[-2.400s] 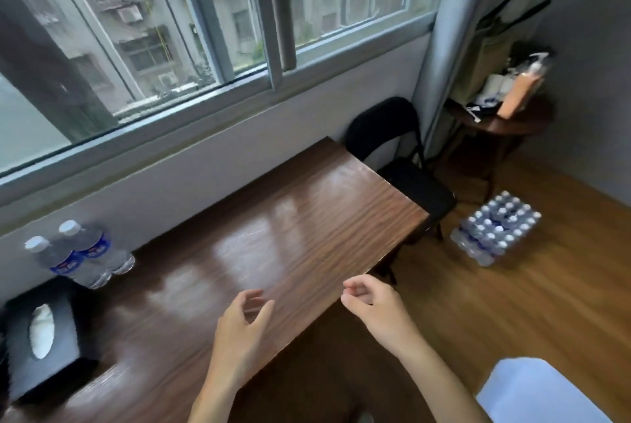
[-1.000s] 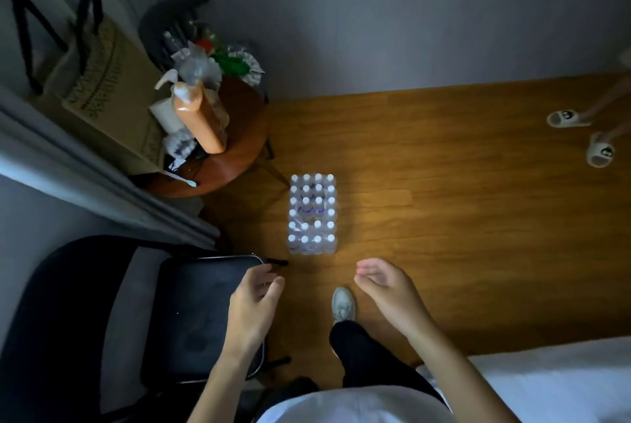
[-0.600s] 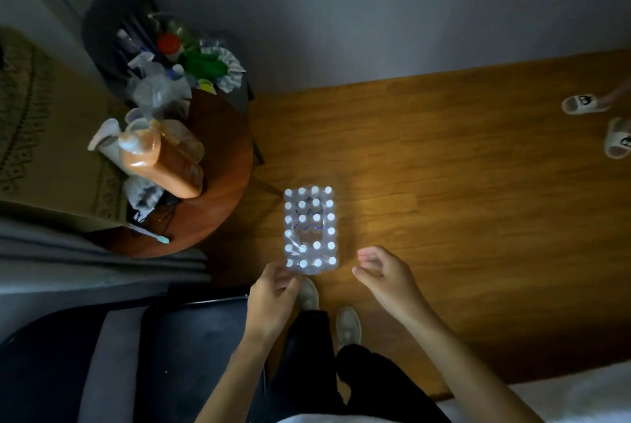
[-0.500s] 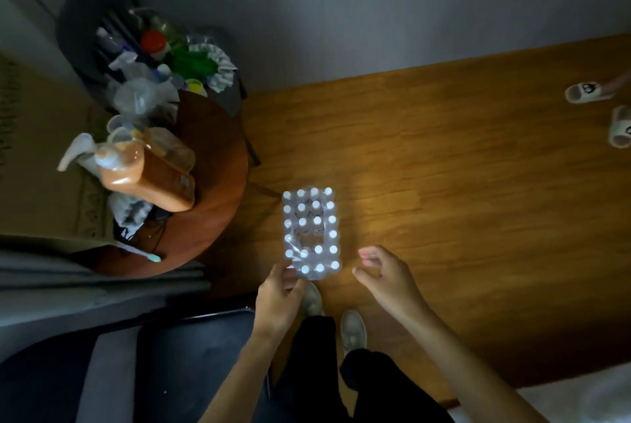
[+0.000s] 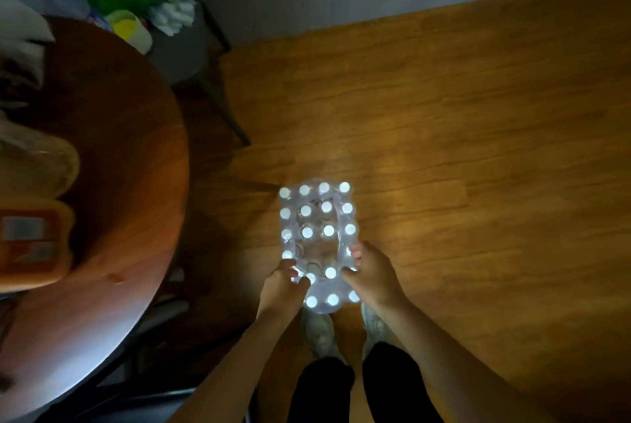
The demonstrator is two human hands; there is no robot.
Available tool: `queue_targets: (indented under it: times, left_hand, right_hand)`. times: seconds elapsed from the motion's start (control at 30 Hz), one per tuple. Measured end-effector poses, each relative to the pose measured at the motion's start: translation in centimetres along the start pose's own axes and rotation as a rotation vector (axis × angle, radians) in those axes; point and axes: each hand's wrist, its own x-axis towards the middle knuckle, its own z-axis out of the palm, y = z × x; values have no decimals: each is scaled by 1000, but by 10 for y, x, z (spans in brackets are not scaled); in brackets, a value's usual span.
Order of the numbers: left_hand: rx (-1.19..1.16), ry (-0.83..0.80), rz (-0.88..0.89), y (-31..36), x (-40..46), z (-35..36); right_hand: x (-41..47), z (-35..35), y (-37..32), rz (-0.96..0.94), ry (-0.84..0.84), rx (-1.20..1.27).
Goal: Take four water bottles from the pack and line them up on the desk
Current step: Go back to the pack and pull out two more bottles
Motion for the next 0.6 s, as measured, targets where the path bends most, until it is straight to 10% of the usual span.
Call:
queue_targets:
  times: [0.6]
  left_hand:
    - [353, 142, 71, -46, 233, 123]
  right_hand:
    - [218, 144, 118, -155, 23, -414]
